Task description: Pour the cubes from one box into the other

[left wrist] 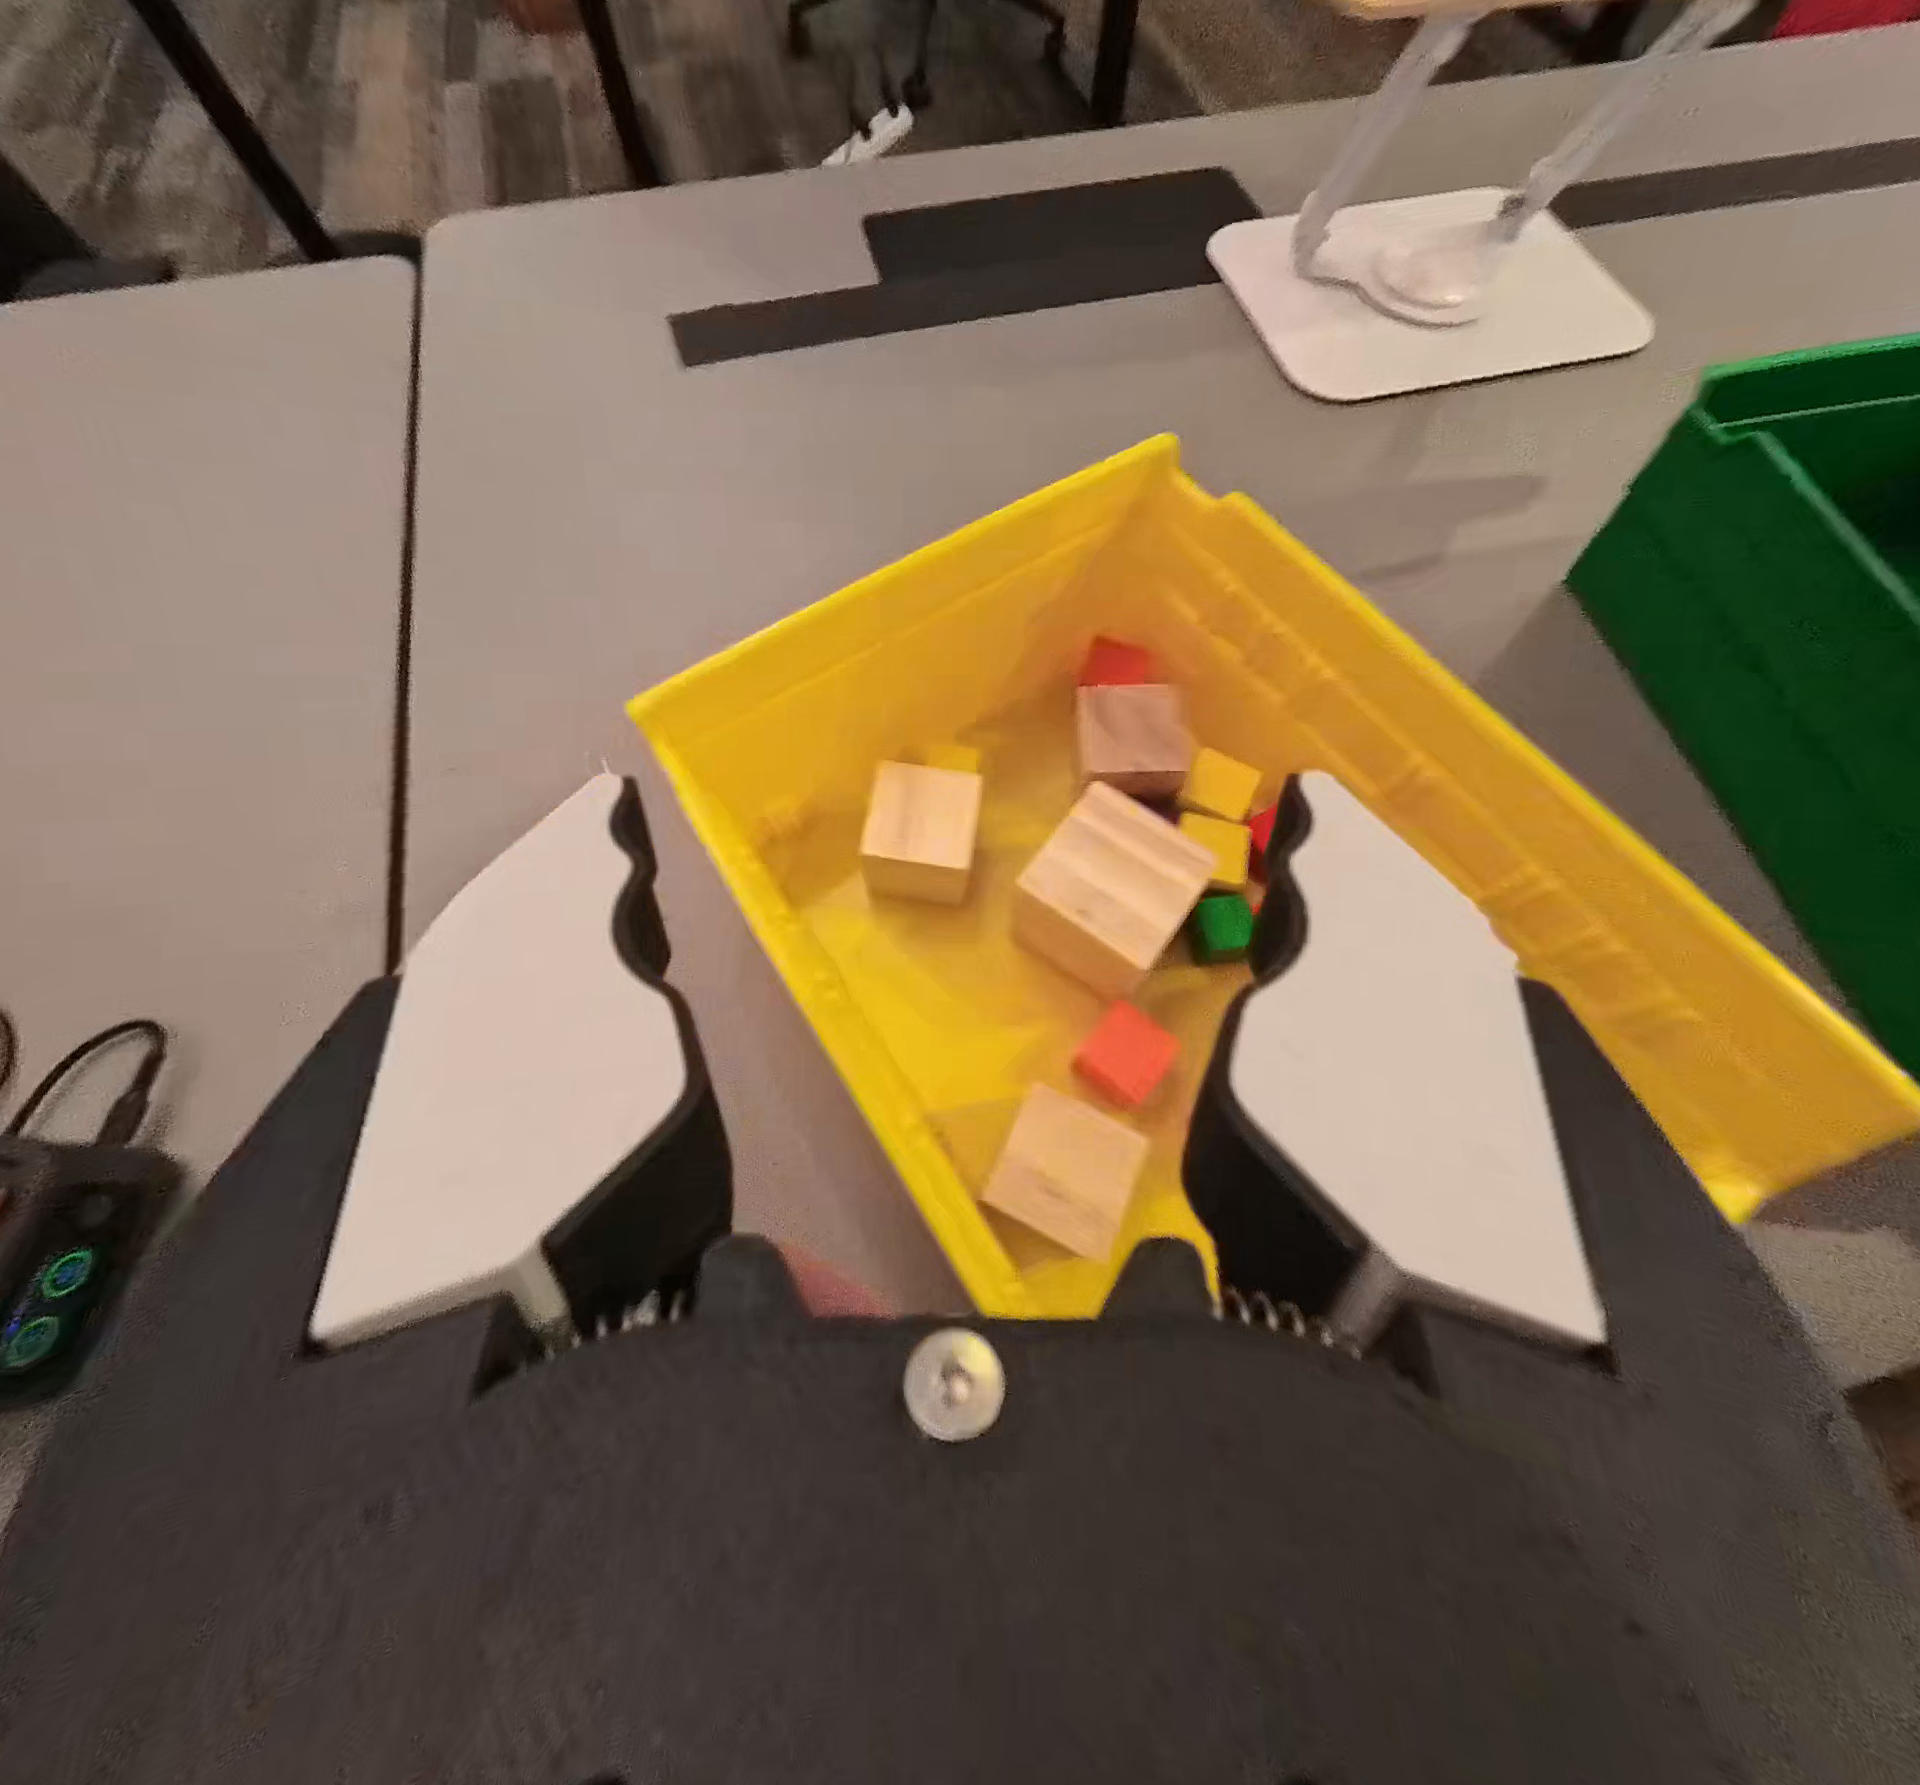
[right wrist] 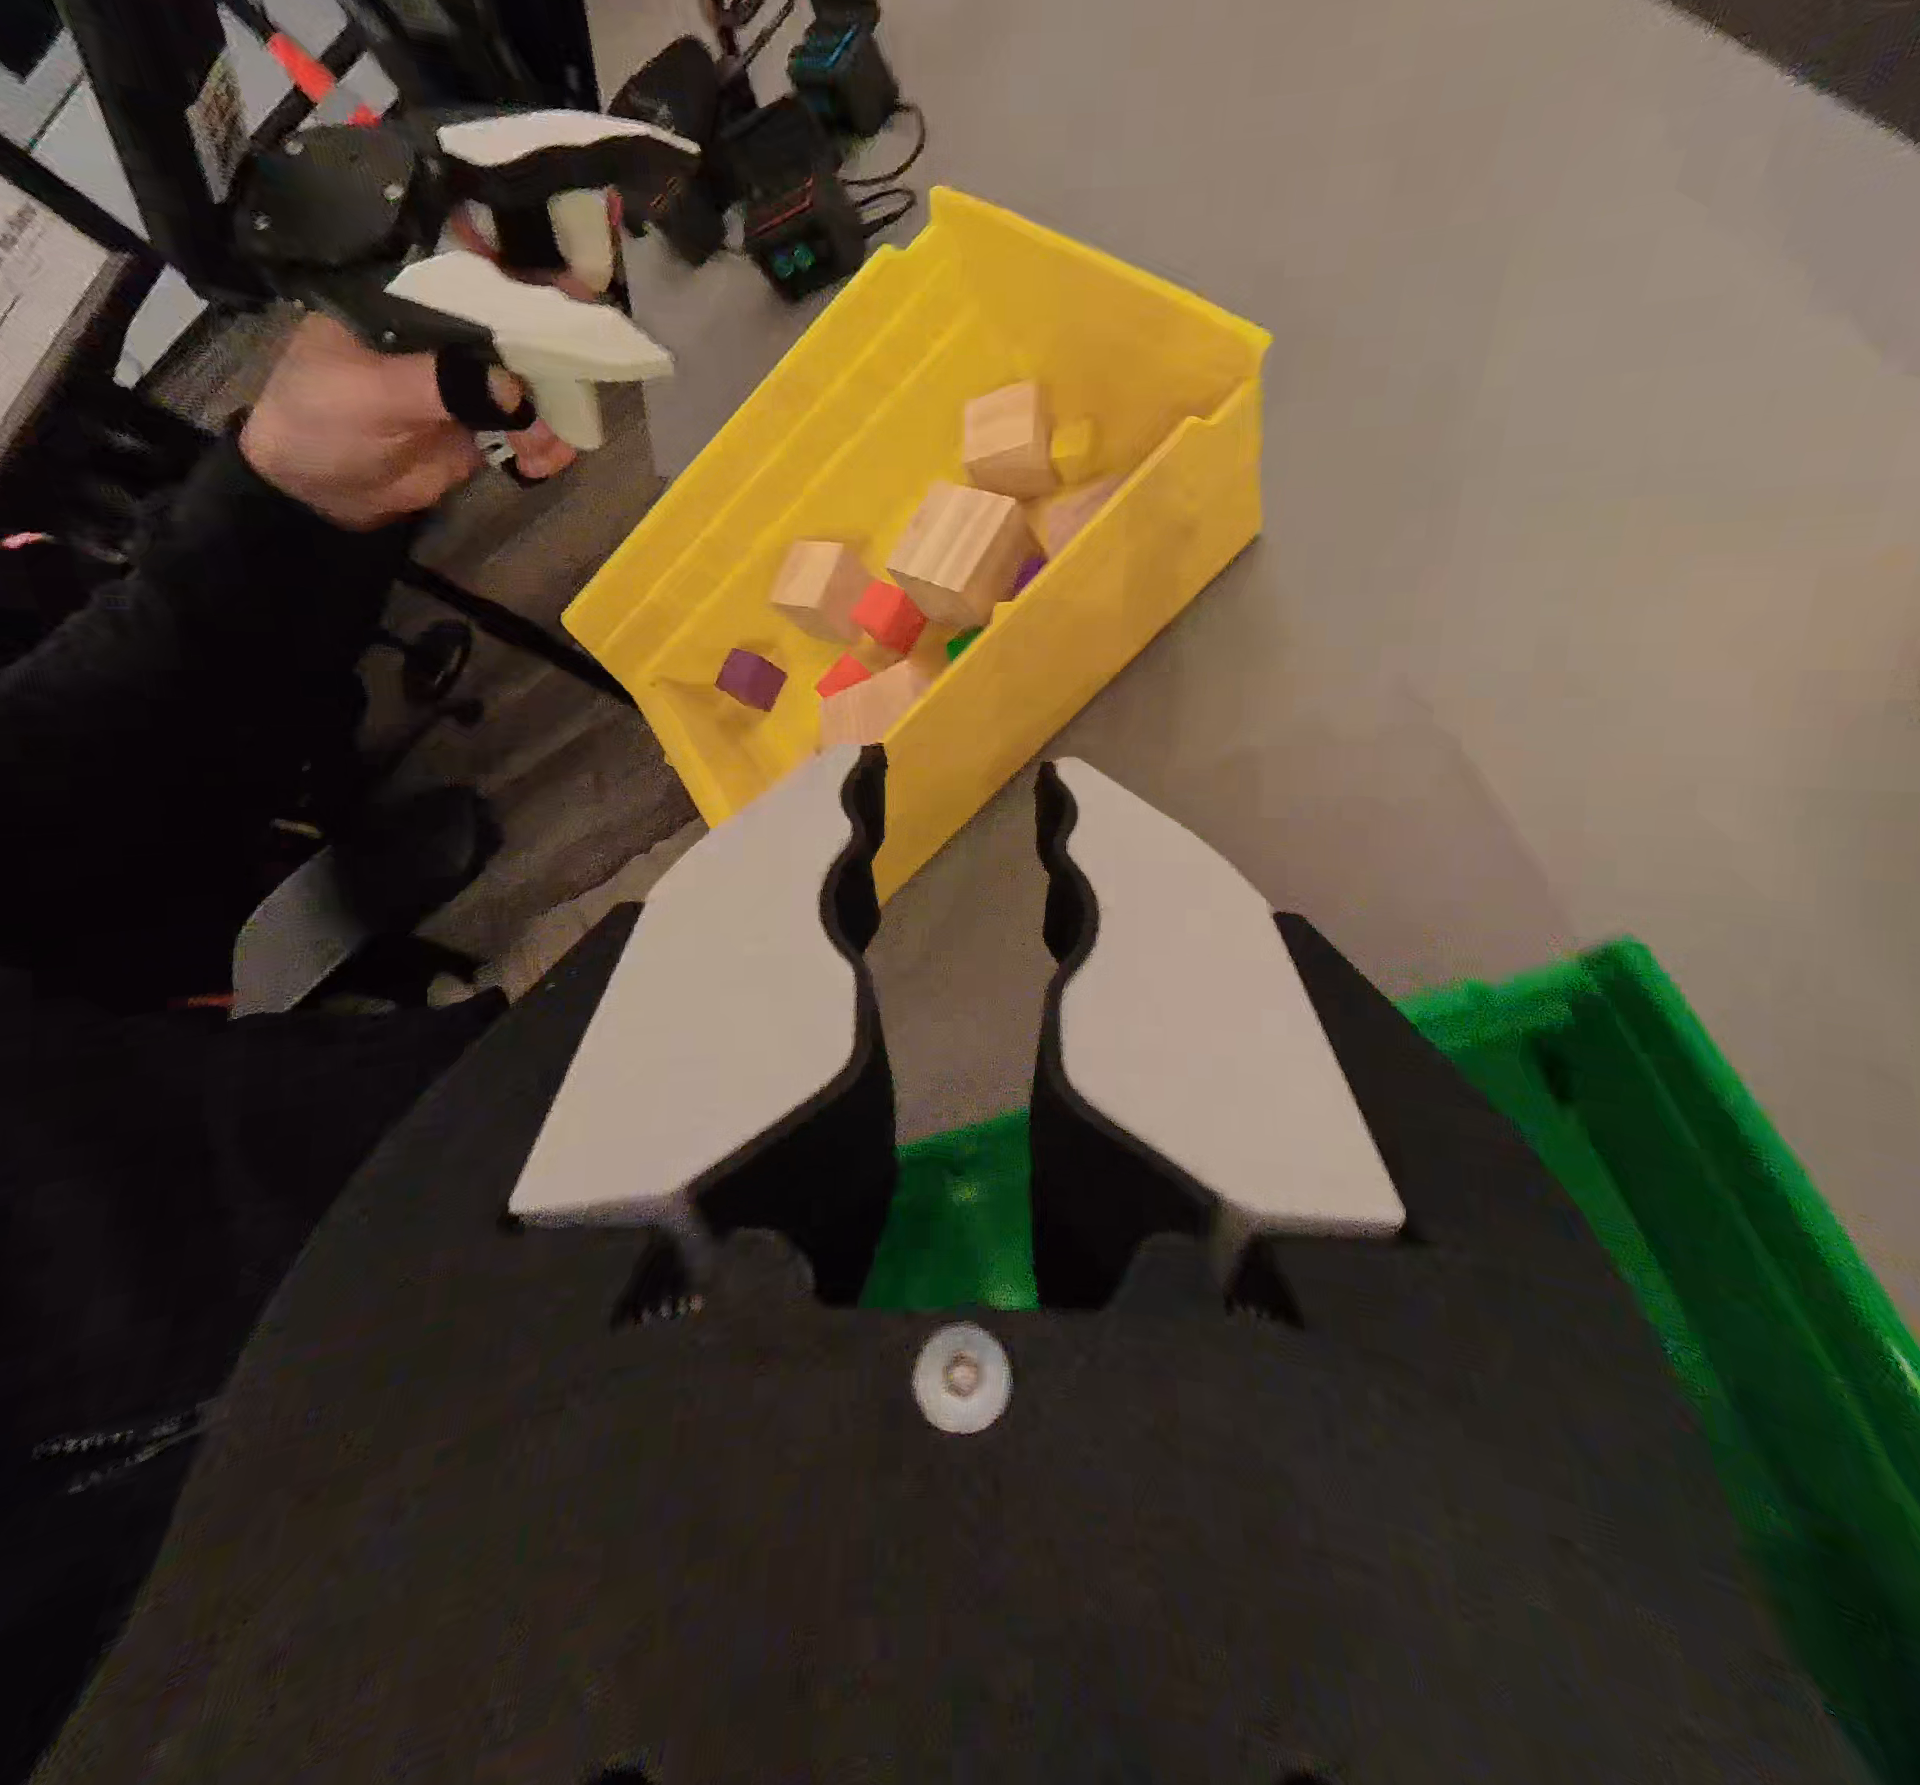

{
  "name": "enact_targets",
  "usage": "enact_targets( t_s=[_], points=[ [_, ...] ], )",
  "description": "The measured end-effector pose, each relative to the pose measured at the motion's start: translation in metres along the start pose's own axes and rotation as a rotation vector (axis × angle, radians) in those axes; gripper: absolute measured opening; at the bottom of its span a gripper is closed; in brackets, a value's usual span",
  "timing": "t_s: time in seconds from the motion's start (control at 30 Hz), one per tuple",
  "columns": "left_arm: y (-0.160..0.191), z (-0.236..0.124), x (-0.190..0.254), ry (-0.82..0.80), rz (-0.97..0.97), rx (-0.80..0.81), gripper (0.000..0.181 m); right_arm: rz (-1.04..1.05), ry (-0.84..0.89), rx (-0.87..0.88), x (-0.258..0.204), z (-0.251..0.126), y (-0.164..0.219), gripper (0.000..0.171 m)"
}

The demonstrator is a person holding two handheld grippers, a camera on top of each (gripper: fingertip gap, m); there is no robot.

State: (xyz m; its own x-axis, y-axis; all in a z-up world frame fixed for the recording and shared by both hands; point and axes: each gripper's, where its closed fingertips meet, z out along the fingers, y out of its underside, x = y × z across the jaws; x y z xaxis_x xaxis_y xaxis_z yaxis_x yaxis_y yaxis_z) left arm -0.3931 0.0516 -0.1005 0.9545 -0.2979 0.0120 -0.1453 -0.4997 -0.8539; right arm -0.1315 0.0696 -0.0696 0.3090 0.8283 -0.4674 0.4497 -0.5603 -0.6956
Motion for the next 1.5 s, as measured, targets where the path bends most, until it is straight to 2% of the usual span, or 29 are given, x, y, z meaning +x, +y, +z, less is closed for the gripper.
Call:
enact_targets(
  t_s=[0.1, 0.2, 0.23, 0.33, 0.4, 0.5, 0.6, 0.63, 0.77, 0.97, 1.13, 1.5],
  points=[
    [0.011, 0.019, -0.033, -0.045, 0.036, -0.097, 0.100, -0.015, 0.037, -0.138, 0.013, 0.057, -0.021, 0.033],
    [0.024, 0.045, -0.057, -0.053, 0.015, -0.186, 0.094, 0.024, 0.151, -0.265, 0.045, 0.105, -0.028, 0.059],
    [0.032, 0.054, -0.062, -0.036, -0.022, -0.234, 0.097, 0.038, 0.188, -0.303, 0.055, 0.119, -0.027, 0.059],
    [0.050, 0.076, -0.066, 0.048, -0.090, -0.340, 0.087, 0.099, 0.207, -0.387, 0.072, 0.155, -0.023, 0.053],
    [0.052, 0.085, -0.073, 0.043, -0.071, -0.361, 0.067, 0.080, 0.268, -0.439, 0.086, 0.170, -0.022, 0.049],
    [0.057, 0.097, -0.071, 0.098, -0.089, -0.408, 0.047, 0.078, 0.315, -0.504, 0.103, 0.188, -0.021, 0.040],
    [0.060, 0.106, -0.069, 0.107, -0.032, -0.465, 0.046, 0.106, 0.295, -0.555, 0.108, 0.203, -0.019, 0.035],
    [0.063, 0.110, -0.069, 0.112, -0.029, -0.485, 0.043, 0.117, 0.276, -0.562, 0.107, 0.205, -0.022, 0.028],
    [0.068, 0.126, -0.076, 0.120, -0.030, -0.513, 0.027, 0.099, 0.263, -0.611, 0.111, 0.209, -0.020, 0.012],
    [0.057, 0.140, -0.092, 0.036, 0.005, -0.533, 0.006, 0.033, 0.248, -0.581, 0.108, 0.206, -0.015, 0.006],
    [0.029, 0.147, -0.084, 0.045, 0.112, -0.555, 0.004, 0.032, 0.256, -0.527, 0.109, 0.186, -0.019, 0.006],
    [-0.053, 0.164, -0.031, 0.108, 0.276, -0.555, 0.004, 0.032, 0.337, -0.440, 0.125, 0.099, -0.046, 0.008]
  ],
)
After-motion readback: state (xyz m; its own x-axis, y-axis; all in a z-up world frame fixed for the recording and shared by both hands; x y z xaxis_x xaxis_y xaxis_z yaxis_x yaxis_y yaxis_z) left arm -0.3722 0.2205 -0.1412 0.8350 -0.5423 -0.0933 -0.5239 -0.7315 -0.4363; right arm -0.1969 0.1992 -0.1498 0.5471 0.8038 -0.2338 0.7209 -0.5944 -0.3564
